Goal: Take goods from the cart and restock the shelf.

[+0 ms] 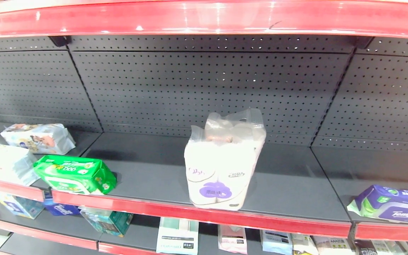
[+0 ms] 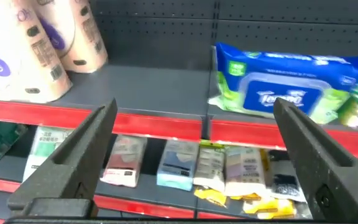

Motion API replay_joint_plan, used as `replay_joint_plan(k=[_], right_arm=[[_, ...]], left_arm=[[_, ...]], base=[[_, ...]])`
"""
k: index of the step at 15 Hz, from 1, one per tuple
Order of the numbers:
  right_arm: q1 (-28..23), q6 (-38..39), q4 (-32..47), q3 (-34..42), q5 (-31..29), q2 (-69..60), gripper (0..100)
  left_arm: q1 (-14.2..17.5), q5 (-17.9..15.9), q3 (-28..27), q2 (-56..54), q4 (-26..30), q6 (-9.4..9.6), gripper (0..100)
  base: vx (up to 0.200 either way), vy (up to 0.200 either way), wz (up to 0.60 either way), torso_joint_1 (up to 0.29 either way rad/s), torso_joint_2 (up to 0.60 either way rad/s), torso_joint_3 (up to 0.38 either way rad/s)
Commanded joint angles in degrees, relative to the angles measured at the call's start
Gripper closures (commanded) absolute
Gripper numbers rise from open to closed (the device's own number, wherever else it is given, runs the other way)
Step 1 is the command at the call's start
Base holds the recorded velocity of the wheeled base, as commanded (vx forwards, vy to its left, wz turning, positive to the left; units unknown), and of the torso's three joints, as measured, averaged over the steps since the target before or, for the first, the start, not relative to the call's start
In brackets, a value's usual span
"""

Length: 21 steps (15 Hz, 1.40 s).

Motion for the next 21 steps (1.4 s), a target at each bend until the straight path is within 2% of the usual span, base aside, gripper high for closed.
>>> replay_joint_plan(k=[1, 7, 10, 11, 13, 14, 15, 16, 17, 19, 21], right_arm=[[0.04, -0.15, -0.01, 0.0, 0.09, 0.07, 0], [0.04, -0.06, -0.01, 0.0, 0.09, 0.07, 0], [0.04, 0.03, -0.01, 0.0, 0.0, 0.07, 0], [-0.05, 0.12, -0.01, 0.0, 0.0, 0.07, 0], [-0.05, 0.12, -0.01, 0.0, 0.0, 0.07, 0], [-0.05, 0.12, -0.01, 0.0, 0.0, 0.07, 0], [-0.05, 0.12, -0.01, 0.0, 0.0, 0.07, 0], [-0.05, 0.12, -0.01, 0.0, 0.0, 0.07, 0], [-0.05, 0.12, -0.01, 0.0, 0.0, 0.07, 0], [-0.05, 0.12, -0.01, 0.0, 0.0, 0.07, 0], [-0.05, 0.12, -0.01, 0.0, 0.0, 0.07, 0]], left_arm=[[-0.01, -0.01, 0.01, 0.08, 0.05, -0.04, 0], [-0.01, -0.01, 0.01, 0.08, 0.05, -0.04, 0], [-0.01, -0.01, 0.01, 0.08, 0.05, -0.04, 0], [-0.01, -0.19, 0.01, 0.08, -0.04, 0.22, 0], [-0.01, -1.15, -0.34, -0.01, -0.57, 2.5, 0], [-0.72, -1.33, -13.17, 8.69, -1.97, 0.75, 0], [-1.16, -1.15, -22.93, 19.15, -2.41, -5.49, 0], [-1.07, -0.98, -28.03, 24.25, -2.5, -10.06, 0], [1.13, 3.15, -30.58, 32.95, -1.62, -11.12, 0], [5.08, 9.39, -26.53, 40.77, -1.01, -5.23, 0], [5.52, 9.39, -25.04, 47.19, -1.09, -5.23, 0]], base=[[0.0, 0.0, -0.6, 0.002, 0.0, -0.007], [0.0, 0.0, -0.6, 0.007, 0.0, 0.001], [0.0, 0.0, 0.0, 0.0, 0.0, 0.0], [0.0, 0.0, 0.0, 0.0, 0.0, 0.0], [0.0, 0.0, 0.0, 0.0, 0.0, 0.0], [0.0, 0.0, 0.0, 0.0, 0.0, 0.0], [0.0, 0.0, 0.0, 0.0, 0.0, 0.0], [0.0, 0.0, 0.0, 0.0, 0.0, 0.0], [0.0, 0.0, 0.0, 0.0, 0.0, 0.0], [0.0, 0.0, 0.0, 0.0, 0.0, 0.0], [0.0, 0.0, 0.0, 0.0, 0.0, 0.0]])
